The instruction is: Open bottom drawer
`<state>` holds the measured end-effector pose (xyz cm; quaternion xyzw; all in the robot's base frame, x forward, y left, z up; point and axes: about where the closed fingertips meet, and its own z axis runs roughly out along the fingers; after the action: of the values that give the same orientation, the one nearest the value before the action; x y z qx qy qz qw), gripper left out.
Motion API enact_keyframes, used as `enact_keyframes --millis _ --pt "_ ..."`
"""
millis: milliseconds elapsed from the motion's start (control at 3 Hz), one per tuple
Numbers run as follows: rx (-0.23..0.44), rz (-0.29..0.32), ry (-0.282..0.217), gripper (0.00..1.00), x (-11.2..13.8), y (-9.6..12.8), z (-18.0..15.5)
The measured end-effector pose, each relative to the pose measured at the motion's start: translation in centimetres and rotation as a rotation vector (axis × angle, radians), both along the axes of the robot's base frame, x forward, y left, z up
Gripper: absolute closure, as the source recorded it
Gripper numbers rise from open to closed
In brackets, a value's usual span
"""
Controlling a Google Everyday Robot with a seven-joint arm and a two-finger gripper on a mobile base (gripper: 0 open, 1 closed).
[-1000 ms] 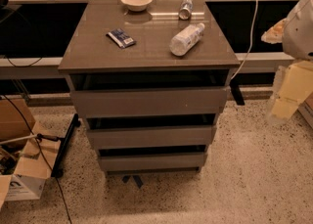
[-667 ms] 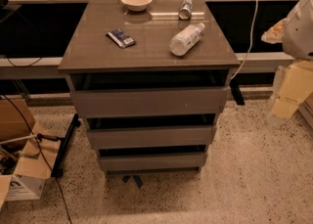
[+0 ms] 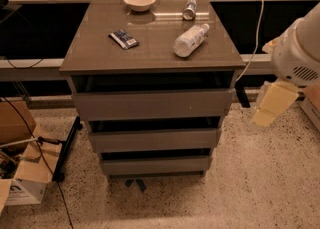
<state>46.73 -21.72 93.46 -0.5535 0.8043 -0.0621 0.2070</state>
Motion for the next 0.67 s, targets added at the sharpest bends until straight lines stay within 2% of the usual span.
enact_keyframes --millis 333,667 --pt "-0.005 -0.034 0.018 0.00 2.57 -1.06 -3.64" --pt "-0.004 -0.034 0.027 0.00 2.76 -1.14 -4.20"
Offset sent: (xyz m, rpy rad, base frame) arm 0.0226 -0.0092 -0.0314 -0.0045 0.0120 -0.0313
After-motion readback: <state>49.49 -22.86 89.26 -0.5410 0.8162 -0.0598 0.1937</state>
